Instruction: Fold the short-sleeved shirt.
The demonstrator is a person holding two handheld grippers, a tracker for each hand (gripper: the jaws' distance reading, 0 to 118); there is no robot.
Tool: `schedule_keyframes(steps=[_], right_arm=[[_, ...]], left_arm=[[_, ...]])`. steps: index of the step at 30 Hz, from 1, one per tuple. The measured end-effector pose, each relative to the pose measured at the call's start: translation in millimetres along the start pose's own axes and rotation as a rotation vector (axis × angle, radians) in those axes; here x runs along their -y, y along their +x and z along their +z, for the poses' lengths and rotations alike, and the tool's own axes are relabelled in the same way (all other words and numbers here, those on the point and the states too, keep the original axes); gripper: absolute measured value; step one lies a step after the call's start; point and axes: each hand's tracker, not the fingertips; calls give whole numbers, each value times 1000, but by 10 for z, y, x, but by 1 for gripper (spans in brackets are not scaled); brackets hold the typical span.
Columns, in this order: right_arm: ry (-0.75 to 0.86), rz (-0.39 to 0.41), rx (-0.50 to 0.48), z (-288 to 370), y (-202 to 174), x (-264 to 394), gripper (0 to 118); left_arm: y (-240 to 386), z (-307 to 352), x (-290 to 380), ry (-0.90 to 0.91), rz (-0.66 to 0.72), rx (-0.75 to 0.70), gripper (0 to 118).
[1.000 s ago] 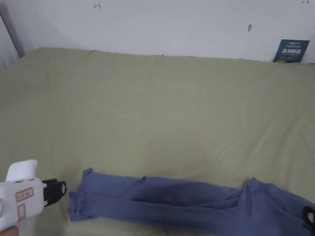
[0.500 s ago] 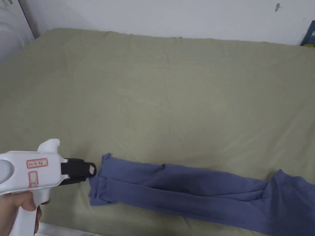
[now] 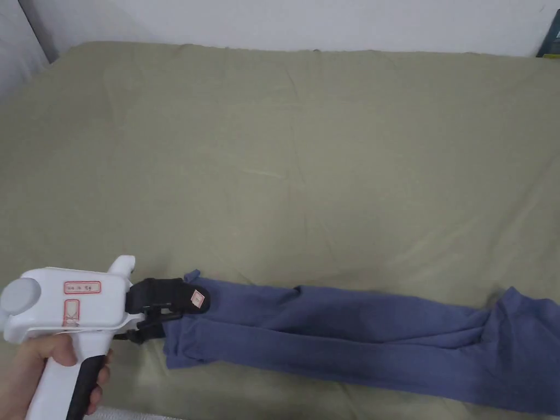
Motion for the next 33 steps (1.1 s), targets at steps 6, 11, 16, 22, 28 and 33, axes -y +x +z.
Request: schedule_keyframes(steps=[6,11,16,22,28,33], right_arm=[[-25,-27,-1,-18,38,58,0],[-28,-49,-17,1,31,60,0],[-26,-49,-32,22,44,61,0],[-24,-62,-43,62,100,52,0],[-22,-65,-61,61,146,31,0],[-11,-68,-74,51,152,2,0]], left_arm=[[189,-329,-49,-16,2,98,117],[183,-208,-129,-11,-24,53,74],[187,-190,-63,-9,-24,-48,4],[306,-46,-83,81,-2,-83,4],[606,248,4,150,-27,-142,4],[512,646,-52,165,29,-178,4]])
